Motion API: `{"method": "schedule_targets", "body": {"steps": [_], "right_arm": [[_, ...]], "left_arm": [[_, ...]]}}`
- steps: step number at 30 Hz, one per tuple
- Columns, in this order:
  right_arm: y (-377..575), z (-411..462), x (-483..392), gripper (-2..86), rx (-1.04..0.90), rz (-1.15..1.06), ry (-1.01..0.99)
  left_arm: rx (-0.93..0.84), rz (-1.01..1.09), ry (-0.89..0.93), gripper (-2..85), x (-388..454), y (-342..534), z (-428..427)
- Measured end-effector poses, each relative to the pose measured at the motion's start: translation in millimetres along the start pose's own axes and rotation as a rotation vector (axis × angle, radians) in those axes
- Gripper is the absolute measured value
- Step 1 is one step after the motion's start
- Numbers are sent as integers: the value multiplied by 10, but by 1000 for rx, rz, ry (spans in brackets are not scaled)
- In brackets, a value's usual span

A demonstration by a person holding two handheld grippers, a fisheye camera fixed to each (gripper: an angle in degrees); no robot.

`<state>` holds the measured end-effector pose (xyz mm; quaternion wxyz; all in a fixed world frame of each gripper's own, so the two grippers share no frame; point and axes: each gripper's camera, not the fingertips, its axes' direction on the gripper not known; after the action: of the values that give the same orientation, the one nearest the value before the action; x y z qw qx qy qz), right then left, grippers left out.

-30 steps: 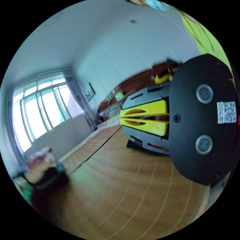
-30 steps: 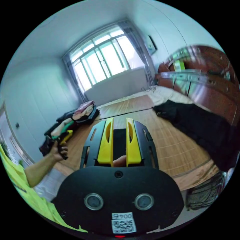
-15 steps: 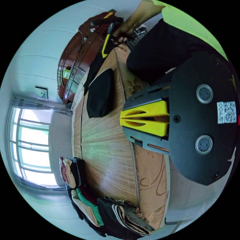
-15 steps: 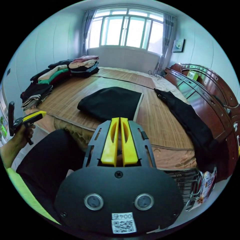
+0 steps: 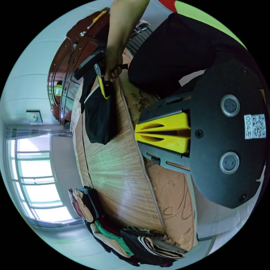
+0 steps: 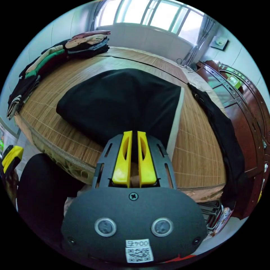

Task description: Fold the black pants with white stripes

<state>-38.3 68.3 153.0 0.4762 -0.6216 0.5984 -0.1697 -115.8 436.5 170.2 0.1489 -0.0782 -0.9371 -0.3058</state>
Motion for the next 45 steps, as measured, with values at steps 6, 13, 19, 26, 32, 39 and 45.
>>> {"method": "schedule_targets", "body": {"steps": [6,13,19,26,32,39,45], "right_arm": [[-124,-161,155,19,14,75,-172],[-11,-540,-838,114,235,-362,-217],[-63,-135,-1274,105,144,-604,-53],[-218,106,-738,43,58,-365,-173],[165,-109,-464,62,80,-334,-440],[854,-253,1080,100,209,151,-610],[1714,251,2505,121,175,672,-660]], "left_arm": [[-94,31,128,12,-259,78,244],[-102,-62,87,3,-752,172,244],[-74,-146,90,2,-1309,288,120],[-37,-235,129,3,-2005,417,-25],[-12,-273,118,13,-2522,501,-112],[23,-137,124,58,-2863,427,-44],[-23,-4,102,87,-3085,148,235]]}}
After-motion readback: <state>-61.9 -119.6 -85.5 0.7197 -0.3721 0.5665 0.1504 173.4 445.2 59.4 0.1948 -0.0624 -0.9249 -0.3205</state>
